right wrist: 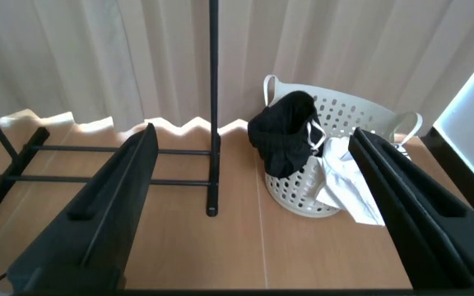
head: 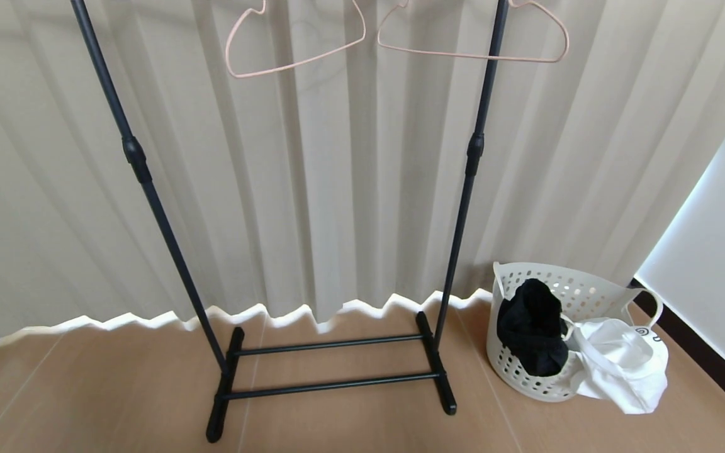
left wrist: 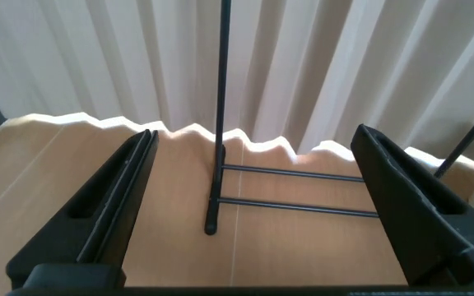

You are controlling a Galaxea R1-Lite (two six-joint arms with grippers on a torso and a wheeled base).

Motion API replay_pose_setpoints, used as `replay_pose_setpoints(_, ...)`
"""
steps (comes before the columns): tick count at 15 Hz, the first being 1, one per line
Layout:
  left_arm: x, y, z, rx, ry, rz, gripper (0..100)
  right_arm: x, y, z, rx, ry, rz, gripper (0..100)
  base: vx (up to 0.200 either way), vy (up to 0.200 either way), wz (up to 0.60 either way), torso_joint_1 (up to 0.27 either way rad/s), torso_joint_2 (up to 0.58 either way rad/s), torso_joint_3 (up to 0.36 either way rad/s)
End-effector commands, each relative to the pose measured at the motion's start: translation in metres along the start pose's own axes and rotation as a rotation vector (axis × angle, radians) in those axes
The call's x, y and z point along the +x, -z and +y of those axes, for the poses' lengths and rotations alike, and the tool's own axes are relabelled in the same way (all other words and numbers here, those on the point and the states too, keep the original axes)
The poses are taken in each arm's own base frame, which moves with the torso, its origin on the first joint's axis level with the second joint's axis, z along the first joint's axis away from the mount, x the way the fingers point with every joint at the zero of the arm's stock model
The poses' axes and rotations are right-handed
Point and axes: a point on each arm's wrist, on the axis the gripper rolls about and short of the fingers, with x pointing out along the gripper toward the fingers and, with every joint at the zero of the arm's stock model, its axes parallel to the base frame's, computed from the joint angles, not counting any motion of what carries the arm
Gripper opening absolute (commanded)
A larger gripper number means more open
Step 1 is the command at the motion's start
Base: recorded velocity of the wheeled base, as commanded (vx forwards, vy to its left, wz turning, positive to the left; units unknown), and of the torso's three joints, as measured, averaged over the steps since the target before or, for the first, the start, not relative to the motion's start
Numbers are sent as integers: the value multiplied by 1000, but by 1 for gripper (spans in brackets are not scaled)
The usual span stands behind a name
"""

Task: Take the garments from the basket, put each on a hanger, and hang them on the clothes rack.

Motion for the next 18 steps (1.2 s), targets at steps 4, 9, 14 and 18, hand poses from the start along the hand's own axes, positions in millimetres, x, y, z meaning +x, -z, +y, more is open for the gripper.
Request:
replay_pose_setpoints(4, 0, 0, 0, 0, -1, 1, 100, 0, 0, 0, 0, 0, 0, 100, 200, 0, 0, -13, 179, 166)
replay_pose_setpoints(9, 0, 0, 0, -4, -1, -1, 100, 0, 0, 0, 0, 0, 1, 100, 40, 0, -240, 2, 8, 8)
replay_pose_setpoints(14, 0, 0, 0, -4, -1, -1, 100, 0, 0, 0, -2, 0, 0, 100, 0, 0, -480, 0, 1, 4)
replay_pose_setpoints(18, 0, 0, 0, -5, -1, 1, 100, 0, 0, 0, 1, 0, 1, 100, 0, -150, 0, 5, 2, 1)
